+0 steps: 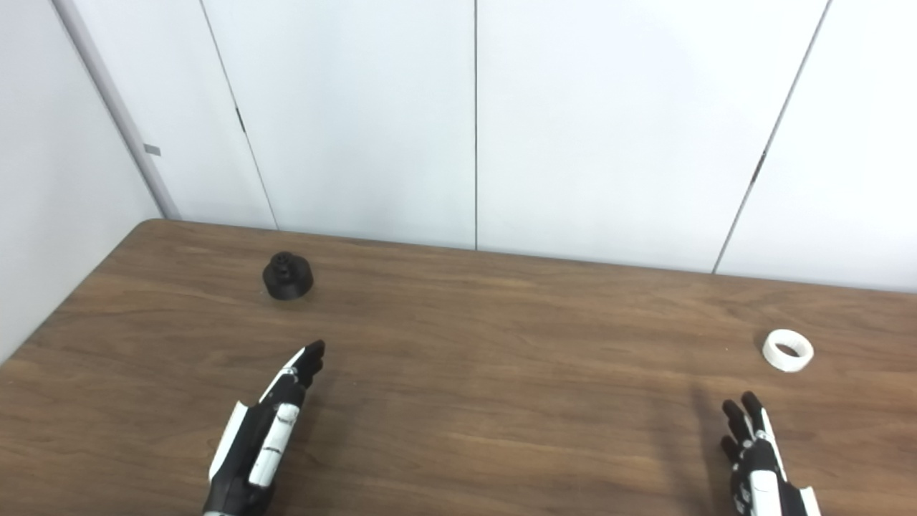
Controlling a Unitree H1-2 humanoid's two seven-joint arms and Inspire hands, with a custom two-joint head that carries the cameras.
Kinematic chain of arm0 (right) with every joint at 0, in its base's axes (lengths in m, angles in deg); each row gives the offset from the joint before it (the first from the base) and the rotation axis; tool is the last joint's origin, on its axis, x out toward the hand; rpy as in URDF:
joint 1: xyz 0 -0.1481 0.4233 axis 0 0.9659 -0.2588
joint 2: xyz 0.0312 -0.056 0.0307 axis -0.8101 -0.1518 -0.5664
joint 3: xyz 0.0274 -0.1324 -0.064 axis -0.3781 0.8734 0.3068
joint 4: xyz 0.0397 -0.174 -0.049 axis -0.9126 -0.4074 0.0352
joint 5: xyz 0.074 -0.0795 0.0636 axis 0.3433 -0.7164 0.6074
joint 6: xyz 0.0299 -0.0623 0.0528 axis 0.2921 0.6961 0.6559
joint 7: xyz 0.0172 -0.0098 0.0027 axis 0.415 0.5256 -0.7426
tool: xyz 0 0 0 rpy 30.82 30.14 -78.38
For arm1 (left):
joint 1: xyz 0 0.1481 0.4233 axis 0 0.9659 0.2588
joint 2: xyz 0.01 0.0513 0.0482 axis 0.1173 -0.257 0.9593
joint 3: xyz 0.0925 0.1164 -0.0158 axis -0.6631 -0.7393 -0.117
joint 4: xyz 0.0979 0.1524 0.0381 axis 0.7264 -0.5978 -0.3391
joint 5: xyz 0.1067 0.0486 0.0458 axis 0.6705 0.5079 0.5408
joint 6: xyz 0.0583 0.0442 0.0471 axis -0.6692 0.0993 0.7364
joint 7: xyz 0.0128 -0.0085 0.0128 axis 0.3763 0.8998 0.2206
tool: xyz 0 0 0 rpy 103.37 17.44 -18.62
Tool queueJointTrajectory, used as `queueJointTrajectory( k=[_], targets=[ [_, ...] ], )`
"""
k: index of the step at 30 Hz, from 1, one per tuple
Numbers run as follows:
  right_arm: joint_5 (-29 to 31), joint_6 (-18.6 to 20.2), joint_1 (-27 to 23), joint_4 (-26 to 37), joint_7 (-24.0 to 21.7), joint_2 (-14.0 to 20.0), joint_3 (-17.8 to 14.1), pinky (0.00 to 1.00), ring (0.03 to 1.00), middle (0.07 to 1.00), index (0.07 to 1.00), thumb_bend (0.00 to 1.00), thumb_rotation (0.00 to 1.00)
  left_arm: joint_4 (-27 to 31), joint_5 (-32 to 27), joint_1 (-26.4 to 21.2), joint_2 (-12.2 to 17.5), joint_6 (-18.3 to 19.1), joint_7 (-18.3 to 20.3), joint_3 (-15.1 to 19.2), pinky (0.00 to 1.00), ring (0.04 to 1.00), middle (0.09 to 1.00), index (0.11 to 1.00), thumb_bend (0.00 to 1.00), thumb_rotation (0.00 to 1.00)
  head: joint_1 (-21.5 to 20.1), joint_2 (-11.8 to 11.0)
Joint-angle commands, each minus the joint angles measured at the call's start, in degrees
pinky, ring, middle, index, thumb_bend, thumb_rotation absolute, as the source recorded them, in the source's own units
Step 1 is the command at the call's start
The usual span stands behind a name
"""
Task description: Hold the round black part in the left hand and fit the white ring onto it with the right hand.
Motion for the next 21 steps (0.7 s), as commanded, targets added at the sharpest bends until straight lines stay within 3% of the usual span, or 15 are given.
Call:
queueJointTrajectory(
  k=[1,6,8,11,13,16,21],
  targets=[
    [-0.1,-1.3,3.1,-0.7,0.6,1.2,-0.1,1.0,0.995,0.954,0.995,0.44,1.0,0.0,0.9,3.3,-1.4,0.1,-0.8,-1.0,1.0,0.97,0.958,0.939,0.53,0.85,0.1,0.1],
    [2.1,-2.1,2.9,-1.1,-0.8,1.6,0.0,1.0,0.999,0.985,0.999,0.43,1.0,0.8,4.3,3.4,-1.2,0.7,-1.7,-1.4,0.97,0.976,0.966,0.947,0.6,0.63,-0.2,1.0],
    [2.9,-2.8,2.9,-1.5,-1.4,2.0,0.0,1.0,1.0,0.997,1.0,0.43,1.0,2.3,6.6,3.6,-1.7,1.1,-2.8,-1.4,0.97,0.974,0.966,0.936,0.64,0.45,-0.3,1.2],
    [2.9,-2.8,3.0,-1.6,-1.7,2.4,0.0,1.0,1.0,1.0,1.0,0.43,1.0,3.8,12.5,3.6,-2.2,0.7,-5.7,-1.3,0.99,0.962,0.952,0.908,0.72,0.29,-0.3,1.2],
    [2.9,-2.5,3.0,-1.5,-1.8,2.6,0.0,1.0,1.0,0.997,1.0,0.42,1.0,4.6,16.3,3.2,-1.7,1.3,-7.2,-1.1,0.99,0.948,0.939,0.892,0.78,0.24,-0.3,1.2],
    [2.6,-0.9,3.1,-1.1,-1.7,2.8,-0.1,1.0,1.0,0.986,1.0,0.42,1.0,7.0,21.3,2.2,-1.0,5.3,-7.9,-0.4,0.96,0.943,0.929,0.883,0.83,0.25,-0.3,1.2],
    [3.2,-0.4,3.2,-1.1,-1.9,3.0,0.1,1.0,1.0,0.976,0.997,0.39,1.0,10.0,26.8,-0.5,2.0,12.2,-5.9,1.0,0.98,0.981,0.956,0.914,0.9,0.31,-1.1,1.6]
  ],
)
